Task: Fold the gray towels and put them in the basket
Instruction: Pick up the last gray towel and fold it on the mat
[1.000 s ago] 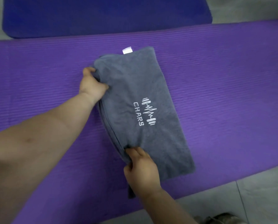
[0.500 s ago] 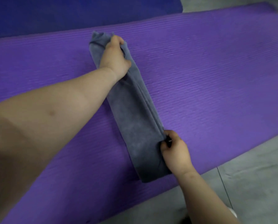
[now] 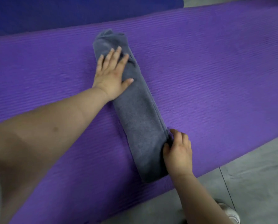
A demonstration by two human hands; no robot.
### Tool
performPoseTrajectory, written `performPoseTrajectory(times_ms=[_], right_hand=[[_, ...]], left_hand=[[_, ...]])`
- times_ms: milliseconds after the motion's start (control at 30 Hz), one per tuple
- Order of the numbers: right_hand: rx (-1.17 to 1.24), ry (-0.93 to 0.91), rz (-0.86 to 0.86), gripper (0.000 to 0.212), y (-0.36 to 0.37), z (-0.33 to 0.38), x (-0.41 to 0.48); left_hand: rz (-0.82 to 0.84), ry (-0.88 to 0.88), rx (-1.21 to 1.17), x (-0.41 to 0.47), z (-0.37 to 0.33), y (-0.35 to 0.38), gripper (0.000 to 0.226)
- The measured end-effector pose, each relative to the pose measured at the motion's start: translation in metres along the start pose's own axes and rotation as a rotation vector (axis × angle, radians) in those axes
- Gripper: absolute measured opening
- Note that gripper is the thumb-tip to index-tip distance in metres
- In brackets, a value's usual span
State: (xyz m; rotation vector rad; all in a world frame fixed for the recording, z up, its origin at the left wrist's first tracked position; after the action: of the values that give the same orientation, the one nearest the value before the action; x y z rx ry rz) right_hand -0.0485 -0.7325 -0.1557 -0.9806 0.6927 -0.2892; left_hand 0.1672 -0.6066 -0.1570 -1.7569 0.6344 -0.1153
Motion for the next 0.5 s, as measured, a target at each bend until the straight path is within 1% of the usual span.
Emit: performPoseTrajectory(times_ms=[67, 167, 200, 267, 300, 333, 367, 400, 433, 467, 500], right_hand=[[0.023, 0.033, 0.085, 0.036, 0.0, -0.002, 0.003], [0.091, 0.046, 0.161, 0.031, -0.001, -0.008, 0.01], [0.103, 0.044, 0.17, 0.031, -0.001, -0.01, 0.013], [0.102, 0.014, 0.177, 0.038, -0.004, -0.011, 0.015], [0.062, -0.071, 0.114, 0.042, -0.007, -0.011, 0.014], [-0.03, -0.216, 0.012, 0.042, -0.011, -0.009, 0.013], [-0.125, -0.382, -0.101, 0.036, -0.013, -0.008, 0.009], [-0.194, -0.552, -0.162, 0.028, -0.015, -0.009, 0.003], [-0.245, -0.7, -0.152, 0.021, -0.012, -0.012, -0.005], [-0.28, -0.811, -0.097, 0.02, -0.008, -0.017, -0.012], [-0.315, -0.892, -0.028, 0.025, -0.003, -0.023, -0.018]], left_hand=[[0.074, -0.095, -0.007, 0.01, 0.008, 0.0, 0.077], [0.284, -0.079, 0.114, 0.025, 0.009, 0.001, 0.076], [0.321, -0.071, 0.133, 0.029, 0.007, 0.0, 0.076], [0.318, -0.05, 0.128, 0.03, 0.005, -0.002, 0.074], [0.286, -0.028, 0.109, 0.026, 0.004, -0.004, 0.073], [0.234, 0.01, 0.077, 0.018, 0.002, -0.004, 0.07], [0.16, 0.065, 0.026, 0.006, 0.0, -0.002, 0.066], [0.072, 0.137, -0.03, -0.009, -0.001, 0.002, 0.061], [-0.025, 0.228, -0.083, -0.028, -0.003, 0.008, 0.056], [-0.098, 0.331, -0.121, -0.049, -0.005, 0.014, 0.05], [-0.134, 0.433, -0.148, -0.07, -0.006, 0.021, 0.044]])
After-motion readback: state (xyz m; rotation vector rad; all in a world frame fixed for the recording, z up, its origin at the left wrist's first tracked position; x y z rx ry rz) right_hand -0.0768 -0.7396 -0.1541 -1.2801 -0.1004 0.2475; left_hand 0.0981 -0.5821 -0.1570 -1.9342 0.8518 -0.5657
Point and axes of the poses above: each hand's wrist, its own x-axis towards the middle knuckle, its own y-axis out of the palm, z = x × y, the point moved 2 cm from there along x, towards the middle knuckle, and after that the axes turned 7 degrees about z, right-handed, at the moved point
